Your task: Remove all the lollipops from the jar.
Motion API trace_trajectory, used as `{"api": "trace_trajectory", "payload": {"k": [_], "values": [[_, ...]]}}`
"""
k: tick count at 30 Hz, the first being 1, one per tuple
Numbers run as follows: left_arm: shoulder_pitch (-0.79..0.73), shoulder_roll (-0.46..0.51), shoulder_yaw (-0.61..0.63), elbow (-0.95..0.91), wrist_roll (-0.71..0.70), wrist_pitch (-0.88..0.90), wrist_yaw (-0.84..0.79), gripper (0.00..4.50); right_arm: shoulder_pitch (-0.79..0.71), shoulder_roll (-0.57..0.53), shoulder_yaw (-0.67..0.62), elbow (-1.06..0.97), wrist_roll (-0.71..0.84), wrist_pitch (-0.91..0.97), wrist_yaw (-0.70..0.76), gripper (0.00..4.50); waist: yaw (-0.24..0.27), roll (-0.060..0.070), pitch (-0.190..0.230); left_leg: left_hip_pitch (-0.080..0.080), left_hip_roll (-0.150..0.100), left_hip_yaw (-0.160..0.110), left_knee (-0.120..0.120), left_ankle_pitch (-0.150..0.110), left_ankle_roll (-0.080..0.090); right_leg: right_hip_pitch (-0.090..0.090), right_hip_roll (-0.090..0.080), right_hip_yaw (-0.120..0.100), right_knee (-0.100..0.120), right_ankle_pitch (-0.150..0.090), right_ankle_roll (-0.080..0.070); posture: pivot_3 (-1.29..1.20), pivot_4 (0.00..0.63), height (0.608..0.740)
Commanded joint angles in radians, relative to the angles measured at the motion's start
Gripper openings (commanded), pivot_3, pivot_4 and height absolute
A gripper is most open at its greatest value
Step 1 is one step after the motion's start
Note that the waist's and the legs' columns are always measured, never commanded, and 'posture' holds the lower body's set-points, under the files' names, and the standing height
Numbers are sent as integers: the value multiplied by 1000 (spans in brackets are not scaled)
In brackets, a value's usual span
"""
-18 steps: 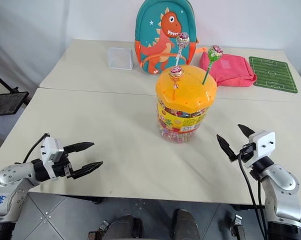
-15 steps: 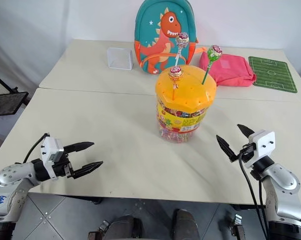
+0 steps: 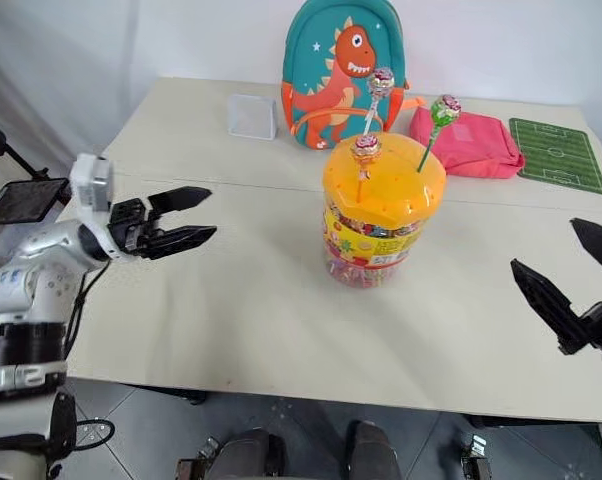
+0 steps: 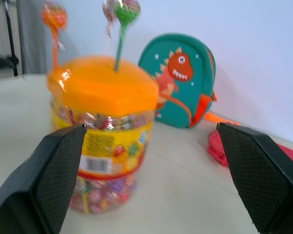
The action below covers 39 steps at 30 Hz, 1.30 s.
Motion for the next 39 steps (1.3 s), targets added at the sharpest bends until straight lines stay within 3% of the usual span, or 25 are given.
{"api": "trace_trajectory", "payload": {"k": [1,5,10,17,20,27,33,39], "values": [[-97,-32,-41,21,-5,-7,-81,4464,27,31,-43,-128,86,-15,-29,4500,-1,0,0,0,0,0,0,0,0,0,0,0,0,0,0,0,150,740],[-187,-139,-77,60,37,-89,-73,4464,104,40,-28,-194,43,-15,-12,4500,6,0,0,-1,0,0,1,0,0,0,0,1,-1,0,0,0,150,740],[-317,-339,-180,93,109,-192,-55,4464,83,75,-16,-198,43,-72,-1,4500,16,-2,1,-3,-1,-2,3,0,1,1,0,1,-2,0,1,0,150,740],[-403,-435,-213,161,164,-203,-12,4464,128,93,-19,-198,28,-77,-7,4500,1,-2,1,-1,-1,-1,1,-1,1,1,1,2,-3,0,1,0,150,740],[-413,-440,-215,161,162,-178,-19,3889,133,101,-14,-207,29,-79,-14,4500,5,-2,1,-1,-1,-1,2,-1,1,1,1,2,-3,0,1,0,150,740],[-432,-444,-212,172,159,-134,-45,1754,155,128,-3,-221,20,-92,-12,4500,10,-2,1,-3,-1,-3,3,-1,1,1,1,2,-3,0,1,0,150,740],[-458,-492,-215,206,190,-199,-26,34,176,141,-6,-229,22,-105,-10,4500,10,-2,1,-3,-1,-3,3,-1,1,1,1,2,-4,0,1,0,150,740],[-453,-489,-222,209,204,-194,-42,34,195,141,-6,-234,32,-117,-16,4500,7,-2,1,-2,-1,-2,3,-1,1,1,1,2,-4,0,1,0,150,740]]}}
